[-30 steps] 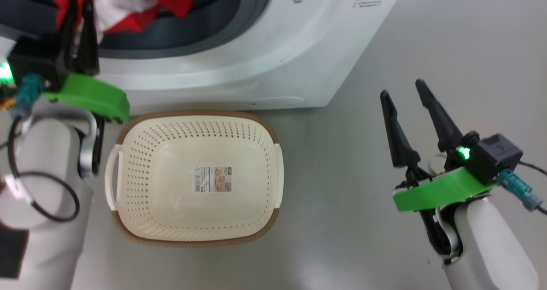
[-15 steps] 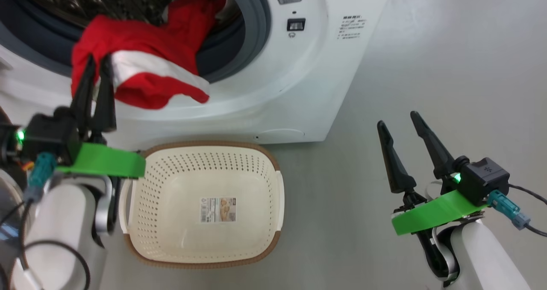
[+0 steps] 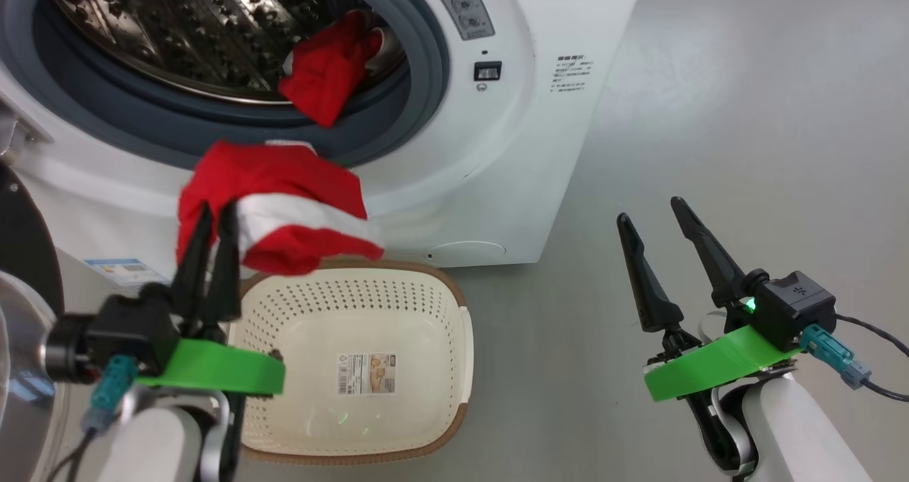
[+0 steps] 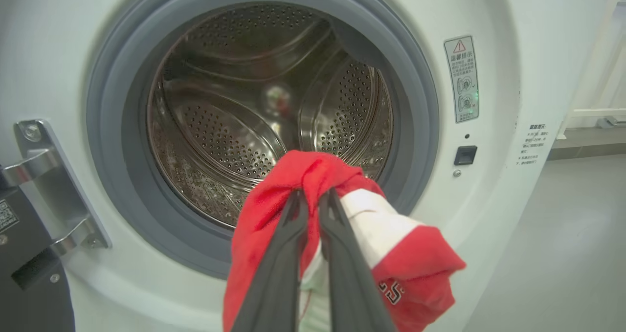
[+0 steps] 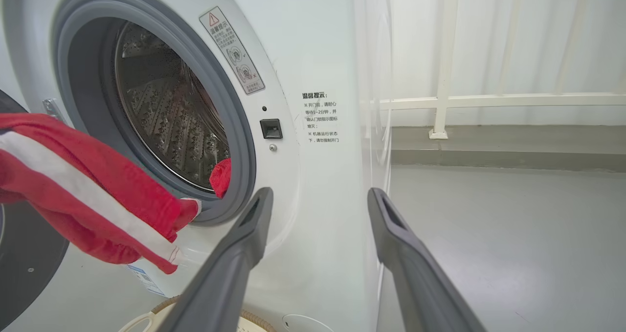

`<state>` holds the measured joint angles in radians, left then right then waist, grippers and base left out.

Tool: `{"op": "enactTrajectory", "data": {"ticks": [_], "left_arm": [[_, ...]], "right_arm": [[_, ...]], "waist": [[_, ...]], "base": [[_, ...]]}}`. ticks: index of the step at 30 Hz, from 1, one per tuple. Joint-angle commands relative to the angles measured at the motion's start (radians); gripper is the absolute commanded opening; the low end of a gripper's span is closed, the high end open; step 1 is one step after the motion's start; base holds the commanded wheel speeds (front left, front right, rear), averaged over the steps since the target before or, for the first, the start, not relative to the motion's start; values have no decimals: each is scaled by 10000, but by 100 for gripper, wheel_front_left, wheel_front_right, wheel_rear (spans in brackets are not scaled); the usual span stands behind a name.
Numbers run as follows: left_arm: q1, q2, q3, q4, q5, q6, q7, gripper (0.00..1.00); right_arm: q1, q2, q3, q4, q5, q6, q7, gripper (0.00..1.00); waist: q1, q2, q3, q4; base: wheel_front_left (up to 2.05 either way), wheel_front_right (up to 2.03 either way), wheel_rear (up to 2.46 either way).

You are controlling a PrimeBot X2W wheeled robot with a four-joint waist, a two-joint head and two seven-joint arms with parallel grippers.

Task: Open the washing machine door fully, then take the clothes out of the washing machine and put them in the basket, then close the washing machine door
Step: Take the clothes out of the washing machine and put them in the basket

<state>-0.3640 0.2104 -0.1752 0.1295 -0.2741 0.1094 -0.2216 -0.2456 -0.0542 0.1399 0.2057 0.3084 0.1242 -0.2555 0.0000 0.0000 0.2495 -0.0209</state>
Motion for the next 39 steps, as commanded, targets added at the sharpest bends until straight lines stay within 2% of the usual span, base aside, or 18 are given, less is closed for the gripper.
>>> {"op": "enactTrajectory", "data": {"ticks": [1,8,15,31,39], "left_arm": [[109,164,254,-293,-75,84,7,0],[336,-158,73,226,-277,27,-122,0],[-162,-476,-27,2137,-665,-233,-80,0],[-2255,-1013,-432,7299,-1416,-1423,619,0],[-3414,-1207,-580,9377,-1680,-1948,596,0]], "right_arm": [[113,40,207,-303,73,65,-63,100],[25,40,224,-390,64,65,-63,100],[-126,40,182,-519,0,65,-63,100],[-518,40,136,-651,-28,65,-63,100],[-707,40,76,-737,-107,65,-63,100]], "waist": [[0,0,66,-6],[0,0,385,-25],[0,0,887,-85],[0,0,2005,-362],[0,0,2637,-407]], "base": [[0,0,0],[0,0,0],[0,0,0],[0,0,0],[0,0,0]]}}
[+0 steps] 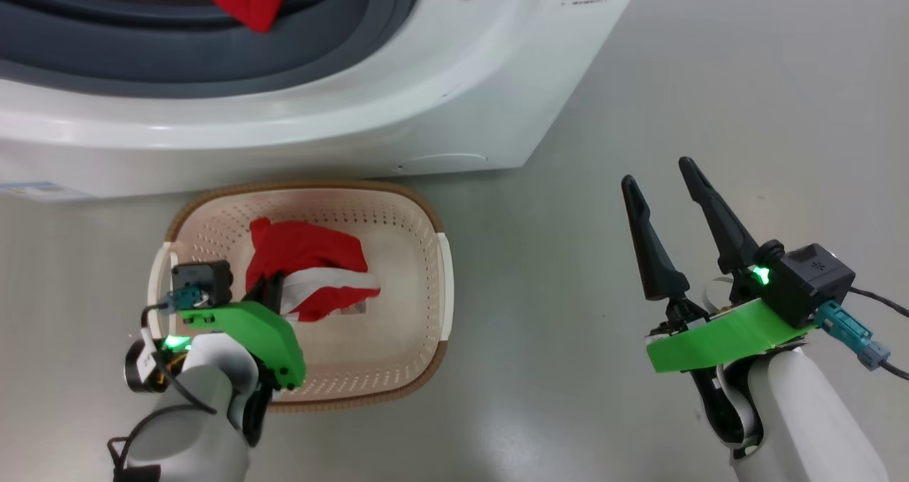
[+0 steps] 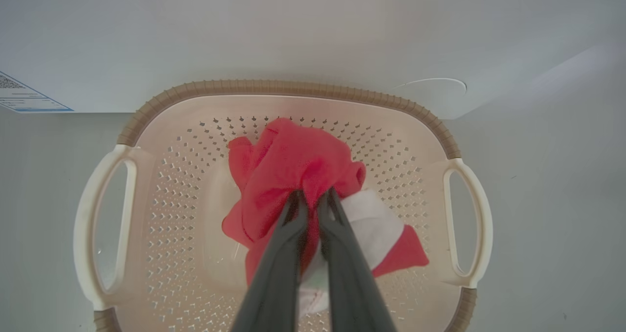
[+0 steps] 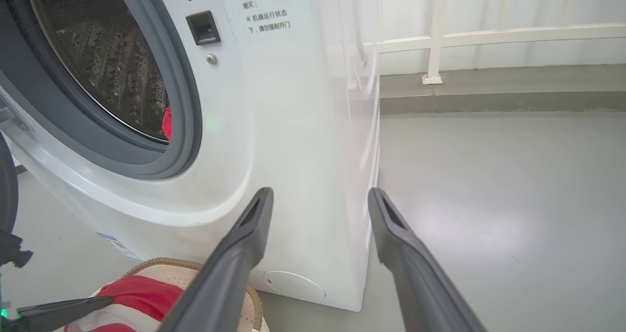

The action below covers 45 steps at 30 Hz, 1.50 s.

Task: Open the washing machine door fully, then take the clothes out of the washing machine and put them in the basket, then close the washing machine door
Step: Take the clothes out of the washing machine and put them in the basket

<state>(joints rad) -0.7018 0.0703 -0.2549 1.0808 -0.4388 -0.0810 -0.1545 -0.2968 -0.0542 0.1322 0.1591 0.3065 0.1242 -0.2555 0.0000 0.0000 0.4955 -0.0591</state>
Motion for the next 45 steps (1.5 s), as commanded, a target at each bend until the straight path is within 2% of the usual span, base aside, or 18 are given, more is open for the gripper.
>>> {"op": "enactTrajectory", "data": {"ticks": [1,9,13,14,16,17,18,24,31,37,45], "left_arm": [[-165,178,195,124,-53,-76,-41,0],[-1062,59,139,1557,-360,-314,-3,0],[-1111,73,71,1818,-362,-282,1,0],[-1093,69,75,1859,-385,-267,-6,7],[-1040,60,75,1920,-422,-243,-48,45],[-1000,53,67,1944,-434,-233,-66,80],[-964,43,74,1963,-462,-228,-102,100],[-839,-3,-7,1983,-471,-237,-641,100],[-595,57,103,1367,-432,-229,-1057,100],[365,149,783,-679,-245,-78,-1069,100],[1910,104,1650,-3213,556,23,-1071,100]], "right_arm": [[-224,40,172,-280,-99,65,-63,100],[-486,40,322,-328,-199,65,-63,100],[-532,40,356,-304,-217,65,-63,100],[-535,40,353,-292,-217,65,-63,100],[-534,40,353,-265,-209,65,-63,100],[-525,40,348,-246,-205,65,-63,100],[-507,40,342,-224,-205,65,-63,100],[-388,40,258,-54,-219,65,-63,100],[-311,40,255,99,-290,65,-63,100],[-195,40,243,214,-361,65,-63,100],[49,40,204,398,-400,65,-63,100]], "waist": [[0,0,261,-26],[0,0,860,-74],[0,0,902,-148],[0,0,887,-166],[0,0,836,-194],[0,0,785,-197],[0,0,736,-196],[0,0,297,-88],[0,0,-257,86],[0,0,-955,252],[0,0,-1912,419]], "base": [[0,0,0],[0,0,0],[0,0,0],[0,0,0],[0,0,0],[0,0,0],[0,0,0],[0,0,0],[0,0,0],[0,0,0],[0,0,0]]}}
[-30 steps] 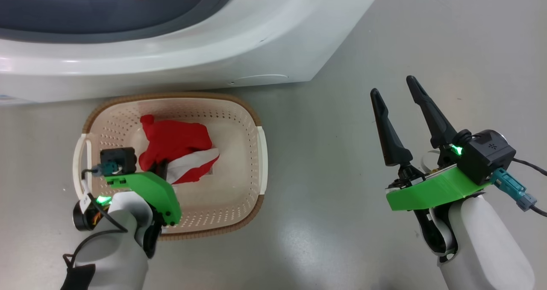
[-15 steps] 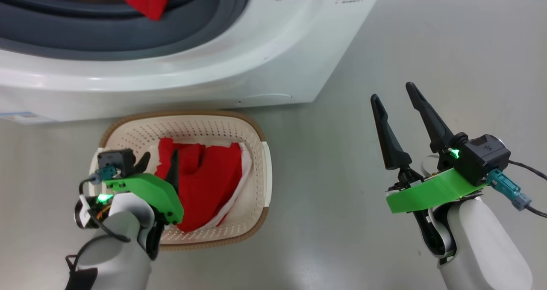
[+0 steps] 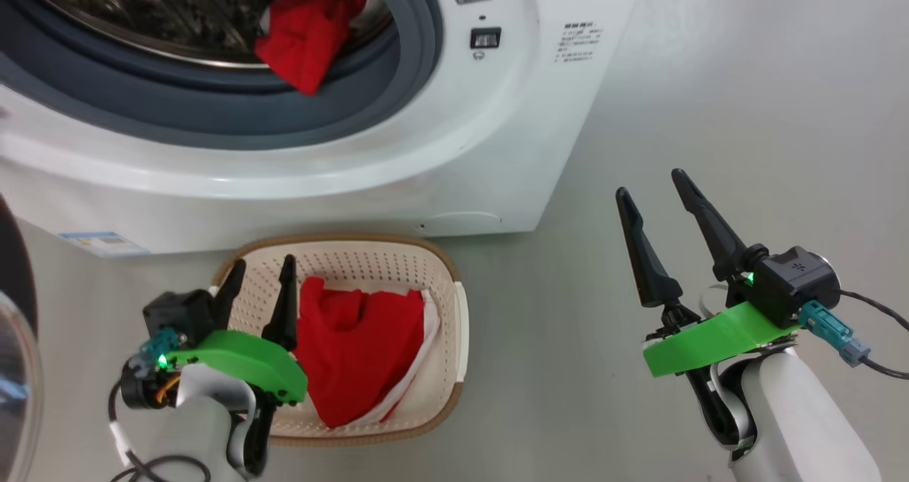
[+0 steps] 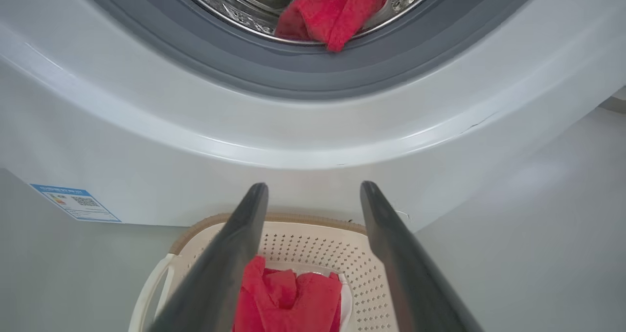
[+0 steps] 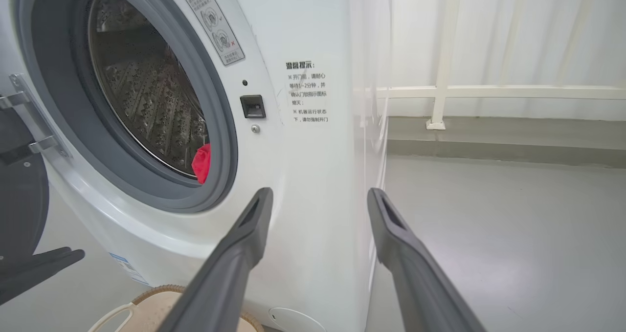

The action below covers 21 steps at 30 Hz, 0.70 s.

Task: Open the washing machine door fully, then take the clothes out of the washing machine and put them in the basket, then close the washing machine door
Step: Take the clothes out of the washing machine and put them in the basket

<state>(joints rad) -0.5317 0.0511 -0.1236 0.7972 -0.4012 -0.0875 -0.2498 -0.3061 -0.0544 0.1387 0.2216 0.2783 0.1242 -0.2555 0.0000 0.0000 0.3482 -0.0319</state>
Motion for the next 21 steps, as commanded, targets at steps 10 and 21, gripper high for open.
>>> {"op": "enactTrajectory", "data": {"ticks": [10,21], "left_arm": [[1905,116,1060,-3171,1083,104,-119,100],[3524,46,1438,-5302,1752,401,-120,100]], "right_arm": [[527,42,-41,-141,-99,65,-63,100],[1151,42,-467,-306,-185,65,-63,100]], "waist": [[0,0,-1380,155],[0,0,-2236,33]], "base": [[0,0,0],[0,0,0]]}}
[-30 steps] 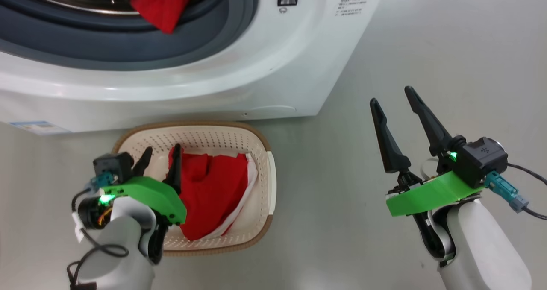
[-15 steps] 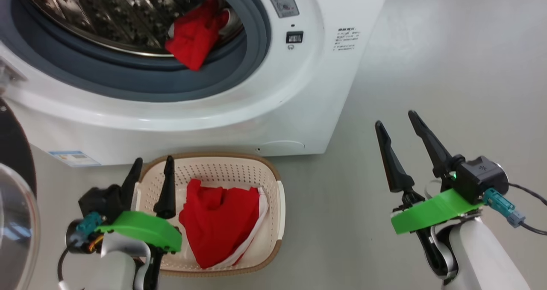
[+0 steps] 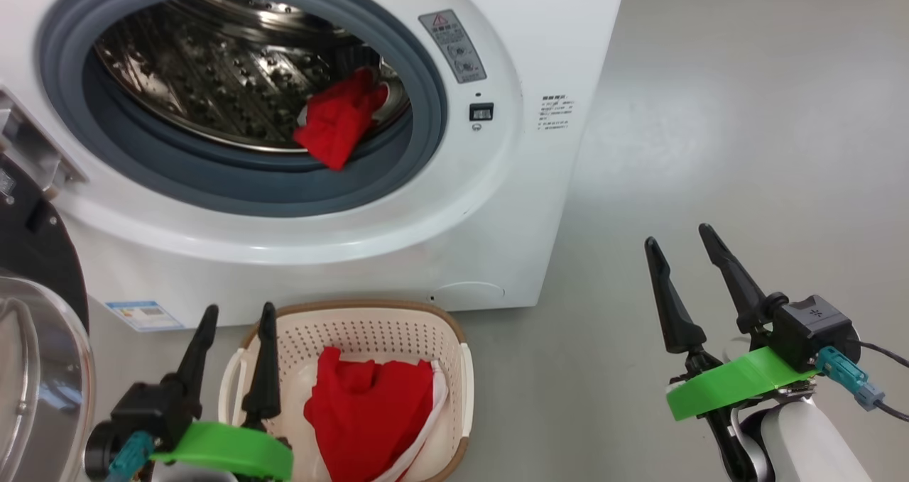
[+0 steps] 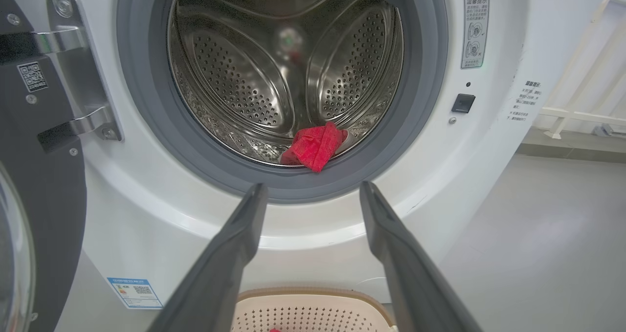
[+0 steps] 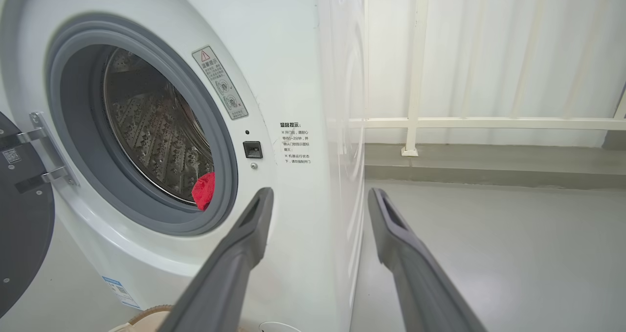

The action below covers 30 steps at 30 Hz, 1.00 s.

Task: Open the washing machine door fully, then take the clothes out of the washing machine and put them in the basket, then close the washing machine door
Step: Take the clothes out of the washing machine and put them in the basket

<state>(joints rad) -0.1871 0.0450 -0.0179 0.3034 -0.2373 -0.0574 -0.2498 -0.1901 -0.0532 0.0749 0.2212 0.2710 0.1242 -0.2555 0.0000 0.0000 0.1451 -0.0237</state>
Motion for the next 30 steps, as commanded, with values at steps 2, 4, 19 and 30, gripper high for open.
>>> {"op": "enactTrajectory", "data": {"ticks": [2,4,19,30], "left_arm": [[385,100,439,-596,139,150,-120,100],[733,94,514,-793,131,203,-120,100],[2321,77,874,-1724,39,628,-120,100],[2571,108,887,-1740,50,785,-120,100]], "right_arm": [[159,30,86,-359,-116,65,-63,100],[356,30,-23,-408,-92,65,-63,100],[1451,30,-333,-682,47,65,-63,100],[1547,30,-152,-752,32,65,-63,100]], "waist": [[0,0,-396,-60],[0,0,-608,-88],[0,0,-1416,-267],[0,0,-1556,-396]], "base": [[0,0,0],[0,0,0],[0,0,0],[0,0,0]]}}
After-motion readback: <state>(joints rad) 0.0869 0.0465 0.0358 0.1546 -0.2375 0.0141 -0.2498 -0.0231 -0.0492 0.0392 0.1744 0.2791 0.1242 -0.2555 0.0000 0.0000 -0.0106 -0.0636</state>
